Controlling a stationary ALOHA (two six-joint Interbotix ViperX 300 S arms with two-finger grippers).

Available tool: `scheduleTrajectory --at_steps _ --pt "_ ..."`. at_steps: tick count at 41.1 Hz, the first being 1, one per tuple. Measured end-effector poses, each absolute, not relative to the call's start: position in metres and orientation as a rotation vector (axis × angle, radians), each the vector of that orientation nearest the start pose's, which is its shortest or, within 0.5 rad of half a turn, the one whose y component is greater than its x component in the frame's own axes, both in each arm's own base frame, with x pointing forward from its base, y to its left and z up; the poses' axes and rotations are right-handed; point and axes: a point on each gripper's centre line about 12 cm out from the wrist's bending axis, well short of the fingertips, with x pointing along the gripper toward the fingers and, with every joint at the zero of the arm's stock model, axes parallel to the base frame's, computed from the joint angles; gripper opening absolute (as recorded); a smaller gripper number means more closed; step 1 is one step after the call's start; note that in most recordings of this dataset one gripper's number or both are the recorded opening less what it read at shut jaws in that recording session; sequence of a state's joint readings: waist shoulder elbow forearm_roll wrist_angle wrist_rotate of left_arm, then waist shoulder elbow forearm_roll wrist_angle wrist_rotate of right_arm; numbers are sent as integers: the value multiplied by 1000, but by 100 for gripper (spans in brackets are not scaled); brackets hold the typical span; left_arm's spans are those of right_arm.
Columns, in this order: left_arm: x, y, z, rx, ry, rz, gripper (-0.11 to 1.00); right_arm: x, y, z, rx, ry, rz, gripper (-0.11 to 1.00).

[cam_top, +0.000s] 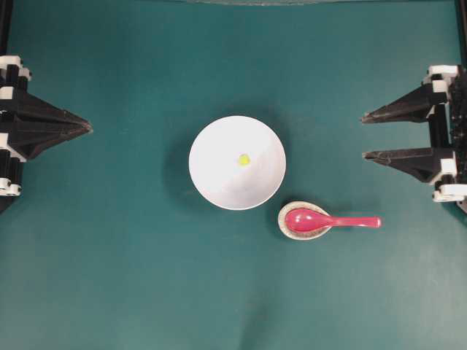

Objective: Scoop the yellow hexagonal prism block from the bowl with a spoon using the right arm.
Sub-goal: 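Move the right gripper to the pink spoon handle and close on it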

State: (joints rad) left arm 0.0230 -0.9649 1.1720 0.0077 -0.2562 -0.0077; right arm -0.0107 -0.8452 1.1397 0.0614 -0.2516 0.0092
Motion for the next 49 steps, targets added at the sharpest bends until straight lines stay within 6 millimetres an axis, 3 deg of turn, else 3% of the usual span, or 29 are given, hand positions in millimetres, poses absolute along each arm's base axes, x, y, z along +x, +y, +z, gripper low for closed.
scheduleTrajectory --at_steps 20,49 --pt "199 4 291 -6 -49 21 4 226 2 212 103 95 -26 61" --pt "199 4 290 -7 -38 21 4 219 47 139 183 148 3 61"
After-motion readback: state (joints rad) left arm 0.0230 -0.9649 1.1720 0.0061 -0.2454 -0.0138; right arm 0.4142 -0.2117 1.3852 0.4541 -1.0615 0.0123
